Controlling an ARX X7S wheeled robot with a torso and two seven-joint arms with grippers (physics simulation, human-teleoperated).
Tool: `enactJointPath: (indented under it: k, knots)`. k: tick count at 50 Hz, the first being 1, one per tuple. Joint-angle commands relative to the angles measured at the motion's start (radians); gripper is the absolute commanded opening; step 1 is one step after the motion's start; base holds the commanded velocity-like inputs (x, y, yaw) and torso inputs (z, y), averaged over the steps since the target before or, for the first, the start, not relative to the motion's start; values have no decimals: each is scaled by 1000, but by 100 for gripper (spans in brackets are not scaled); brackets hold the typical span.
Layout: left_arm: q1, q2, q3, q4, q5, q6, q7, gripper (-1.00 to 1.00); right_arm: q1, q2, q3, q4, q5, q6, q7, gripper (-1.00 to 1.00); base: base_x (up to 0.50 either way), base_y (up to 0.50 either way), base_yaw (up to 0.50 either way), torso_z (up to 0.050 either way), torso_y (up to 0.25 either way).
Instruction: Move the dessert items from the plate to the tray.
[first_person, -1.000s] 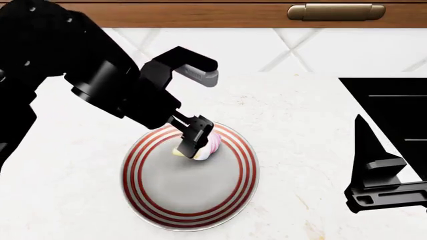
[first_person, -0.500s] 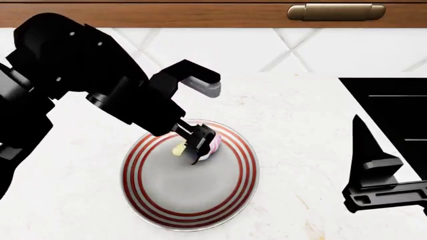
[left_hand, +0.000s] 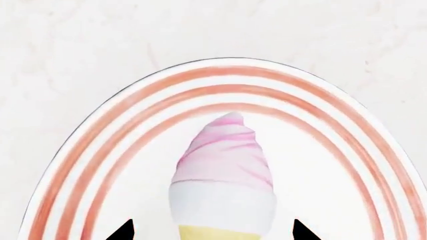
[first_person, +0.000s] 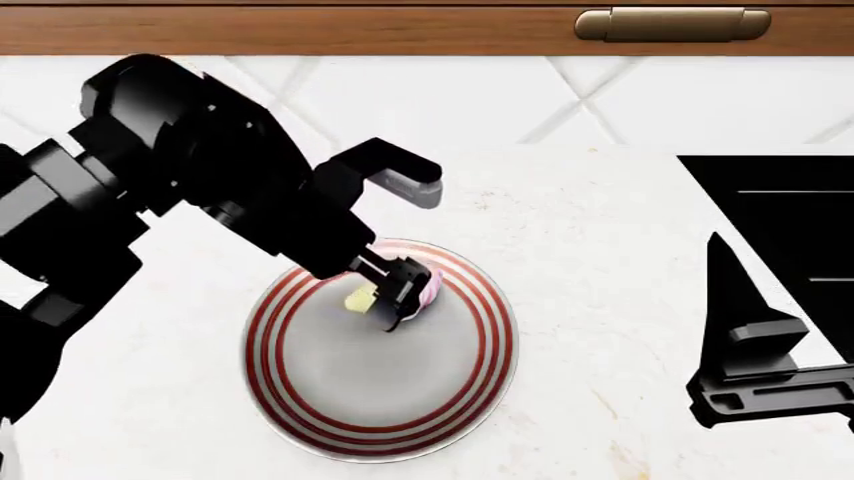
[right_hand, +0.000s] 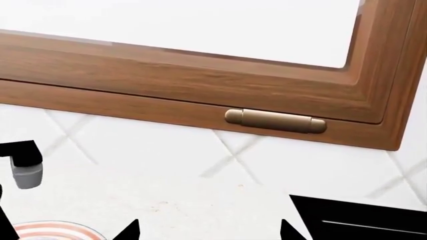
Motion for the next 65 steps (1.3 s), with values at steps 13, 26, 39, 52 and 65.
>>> enactJointPath:
  k: [13,26,39,52,65]
  knots:
    - [34,42,60,-74,66,49,85,100,-3,-7,11,3,5,11,0,100,0,0,0,0,0]
    - [41,62,80,-102,83,62,120,100,-5,-15,20,6,1,22,-6,100,0,0,0,0,0]
    - [47,59,69,-104,75,72,100,-100,-10,-10,26,4,10,17,-1,100,0,0,0,0,0]
    - [9,-70,-58,117,-90,18,-58,-100,-10,3,28,3,21,5,11,100,0,0,0,0,0]
    - [0,-308,-268,466,-494,48,-414,-100,27,45,-34,-3,37,-53,52,100,0,0,0,0,0]
